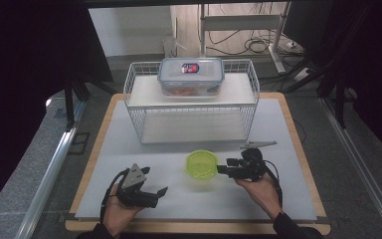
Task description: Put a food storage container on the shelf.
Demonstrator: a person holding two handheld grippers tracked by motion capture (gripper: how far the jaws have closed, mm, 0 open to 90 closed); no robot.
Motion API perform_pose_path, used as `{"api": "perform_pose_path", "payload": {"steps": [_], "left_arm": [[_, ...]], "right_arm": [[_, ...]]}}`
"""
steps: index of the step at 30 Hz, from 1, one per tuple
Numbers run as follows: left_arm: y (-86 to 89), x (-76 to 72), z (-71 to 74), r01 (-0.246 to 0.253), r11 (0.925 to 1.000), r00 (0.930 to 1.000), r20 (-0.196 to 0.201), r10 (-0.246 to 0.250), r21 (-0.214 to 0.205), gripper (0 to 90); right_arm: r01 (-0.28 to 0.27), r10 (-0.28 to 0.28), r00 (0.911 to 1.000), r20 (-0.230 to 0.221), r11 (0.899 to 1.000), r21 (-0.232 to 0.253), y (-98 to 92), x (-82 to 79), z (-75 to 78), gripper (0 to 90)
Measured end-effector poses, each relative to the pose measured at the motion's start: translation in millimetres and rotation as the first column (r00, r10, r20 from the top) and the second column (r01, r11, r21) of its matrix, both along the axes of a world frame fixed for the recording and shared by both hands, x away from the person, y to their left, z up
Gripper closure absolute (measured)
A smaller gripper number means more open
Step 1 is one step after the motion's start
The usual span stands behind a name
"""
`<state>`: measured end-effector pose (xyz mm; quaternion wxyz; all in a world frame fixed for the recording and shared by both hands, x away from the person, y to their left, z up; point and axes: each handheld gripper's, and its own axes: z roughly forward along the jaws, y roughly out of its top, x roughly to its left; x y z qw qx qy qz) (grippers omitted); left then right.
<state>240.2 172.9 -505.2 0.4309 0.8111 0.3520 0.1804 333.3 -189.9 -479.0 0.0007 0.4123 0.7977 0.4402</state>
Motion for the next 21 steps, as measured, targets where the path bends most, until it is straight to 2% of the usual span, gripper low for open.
{"api": "perform_pose_path", "payload": {"steps": [5, 10, 13, 16, 21], "left_arm": [[-1.8, 0.5, -1.5, 0.010, 0.9999, 0.9999, -0.007, -0.010, 0.006, 9.1], [-3.4, 0.6, -2.5, 0.017, 0.9997, 0.9998, -0.009, -0.017, 0.015, 9.2], [-4.0, 0.4, -3.0, 0.018, 0.9997, 0.9998, -0.010, -0.018, 0.013, 9.2], [-4.0, 0.5, -3.1, 0.020, 0.9997, 0.9997, -0.011, -0.020, 0.017, 9.3], [-4.6, 0.6, -3.5, 0.022, 0.9994, 0.9997, -0.010, -0.022, 0.025, 9.3]], "right_arm": [[0.012, -0.010, 0.9975, -0.070, 1.000, 0.025, 6.2, 6.7, -5.5, 38.5], [0.004, 0.004, 0.9904, -0.138, 0.998, 0.060, 13.4, 14.7, -12.7, 48.3], [0.005, 0.005, 0.9875, -0.157, 0.998, 0.061, 17.3, 19.2, -15.2, 55.1], [0.017, 0.001, 0.9800, -0.199, 0.996, 0.091, 17.5, 23.8, -17.5, 62.9], [0.021, 0.001, 0.9769, -0.214, 0.995, 0.100, 20.0, 29.3, -18.7, 67.1]]}}
